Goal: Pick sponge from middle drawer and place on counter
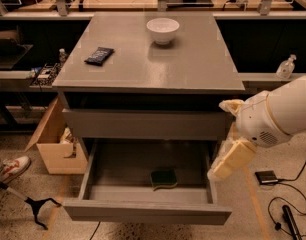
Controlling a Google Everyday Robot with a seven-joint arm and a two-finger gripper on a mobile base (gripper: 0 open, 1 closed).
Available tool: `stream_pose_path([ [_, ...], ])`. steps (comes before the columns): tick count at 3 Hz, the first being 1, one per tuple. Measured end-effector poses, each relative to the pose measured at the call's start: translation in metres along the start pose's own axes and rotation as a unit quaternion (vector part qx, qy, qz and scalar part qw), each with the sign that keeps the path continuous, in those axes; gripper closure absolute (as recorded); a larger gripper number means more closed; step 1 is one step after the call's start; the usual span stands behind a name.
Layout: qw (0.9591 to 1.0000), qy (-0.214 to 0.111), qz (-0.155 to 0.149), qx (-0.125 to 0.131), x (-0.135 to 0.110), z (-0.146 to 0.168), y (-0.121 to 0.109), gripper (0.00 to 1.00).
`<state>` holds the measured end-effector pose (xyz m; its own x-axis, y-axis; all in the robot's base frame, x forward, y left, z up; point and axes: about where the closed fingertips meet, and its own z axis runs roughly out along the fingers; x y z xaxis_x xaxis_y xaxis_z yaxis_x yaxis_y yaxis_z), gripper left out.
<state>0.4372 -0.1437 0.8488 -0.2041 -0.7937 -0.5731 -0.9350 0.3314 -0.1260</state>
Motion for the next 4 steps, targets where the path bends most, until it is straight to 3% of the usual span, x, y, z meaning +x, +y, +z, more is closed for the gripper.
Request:
stream_pose_path([
  [1, 1.0000, 0.000, 0.000, 0.000, 0.000, 0.000, 0.000, 0.00],
  [2, 0.9998, 0.003, 0.021, -0.006, 0.015, 0.016, 0.005, 0.00],
  [3, 0.9964, -0.008, 0.076, -0.035, 0.054, 0.090, 0.011, 0.00],
  [4, 0.9929, -0.014, 0.113, -0.034, 0.068, 0.146, 0.003, 0.00],
])
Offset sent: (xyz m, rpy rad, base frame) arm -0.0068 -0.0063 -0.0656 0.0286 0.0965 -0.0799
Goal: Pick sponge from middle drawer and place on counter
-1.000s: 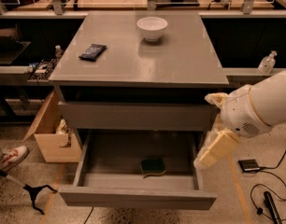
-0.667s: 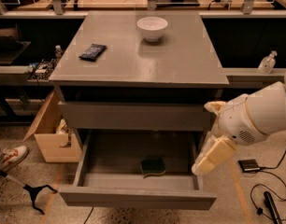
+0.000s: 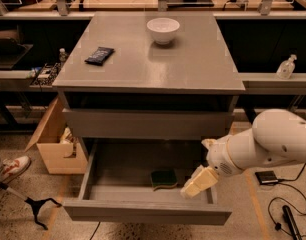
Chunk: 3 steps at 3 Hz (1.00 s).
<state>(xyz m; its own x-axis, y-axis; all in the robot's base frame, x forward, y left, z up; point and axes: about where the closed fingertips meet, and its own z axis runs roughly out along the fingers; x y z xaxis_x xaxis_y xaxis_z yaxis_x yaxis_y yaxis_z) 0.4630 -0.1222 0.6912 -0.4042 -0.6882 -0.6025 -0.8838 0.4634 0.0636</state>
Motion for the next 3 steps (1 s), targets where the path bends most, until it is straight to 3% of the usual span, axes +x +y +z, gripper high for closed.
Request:
stream_pose_path([
  [1, 0.9991, -0.015, 0.039, 0.004, 0.001, 0.058, -0.013, 0.00],
  [2, 0.9951, -0.040, 0.083, 0.034, -0.003, 0.111, -0.037, 0.00],
  [3, 0.9951, -0.040, 0.083, 0.034, -0.003, 0.111, -0.037, 0.00],
])
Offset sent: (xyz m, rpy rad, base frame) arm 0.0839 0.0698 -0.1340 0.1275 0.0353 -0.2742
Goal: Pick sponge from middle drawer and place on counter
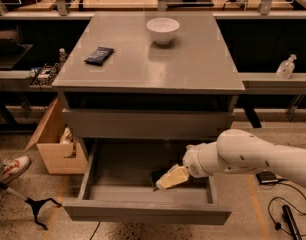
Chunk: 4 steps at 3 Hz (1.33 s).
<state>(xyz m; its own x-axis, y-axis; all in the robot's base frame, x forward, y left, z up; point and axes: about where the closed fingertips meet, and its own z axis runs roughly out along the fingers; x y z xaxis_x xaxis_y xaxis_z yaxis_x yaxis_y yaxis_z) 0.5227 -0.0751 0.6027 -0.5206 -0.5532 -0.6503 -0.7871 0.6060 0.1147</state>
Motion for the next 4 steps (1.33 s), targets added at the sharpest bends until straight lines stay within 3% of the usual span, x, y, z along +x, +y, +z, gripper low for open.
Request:
stream_pose_path([
  [2, 0.9999, 0.006, 0.009, 0.007, 0.032, 0.056, -0.032, 0.00],
  [4, 0.9987, 0.032, 0.033, 0.019, 0.073, 0.133, -0.058, 0.00],
])
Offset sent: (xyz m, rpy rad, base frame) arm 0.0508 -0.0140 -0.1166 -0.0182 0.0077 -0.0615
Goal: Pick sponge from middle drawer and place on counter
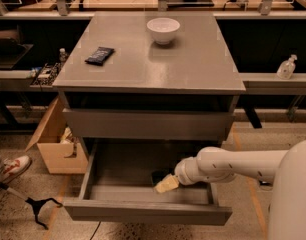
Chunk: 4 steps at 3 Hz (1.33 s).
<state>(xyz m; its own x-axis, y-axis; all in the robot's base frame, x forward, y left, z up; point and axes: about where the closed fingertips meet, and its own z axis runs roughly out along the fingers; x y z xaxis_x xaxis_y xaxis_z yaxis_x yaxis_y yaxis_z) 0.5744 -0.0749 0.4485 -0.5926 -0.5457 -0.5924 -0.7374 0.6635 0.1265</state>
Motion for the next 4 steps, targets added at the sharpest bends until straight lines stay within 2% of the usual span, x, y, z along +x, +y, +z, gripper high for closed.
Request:
stream_pose_path([
  [3, 0.9987, 0.049, -0.010, 0.008, 0.021, 0.067, -0.001, 0.00],
  [4, 0.9984, 0.055, -0.009, 0.005, 0.027, 0.078, 0.000, 0.17],
])
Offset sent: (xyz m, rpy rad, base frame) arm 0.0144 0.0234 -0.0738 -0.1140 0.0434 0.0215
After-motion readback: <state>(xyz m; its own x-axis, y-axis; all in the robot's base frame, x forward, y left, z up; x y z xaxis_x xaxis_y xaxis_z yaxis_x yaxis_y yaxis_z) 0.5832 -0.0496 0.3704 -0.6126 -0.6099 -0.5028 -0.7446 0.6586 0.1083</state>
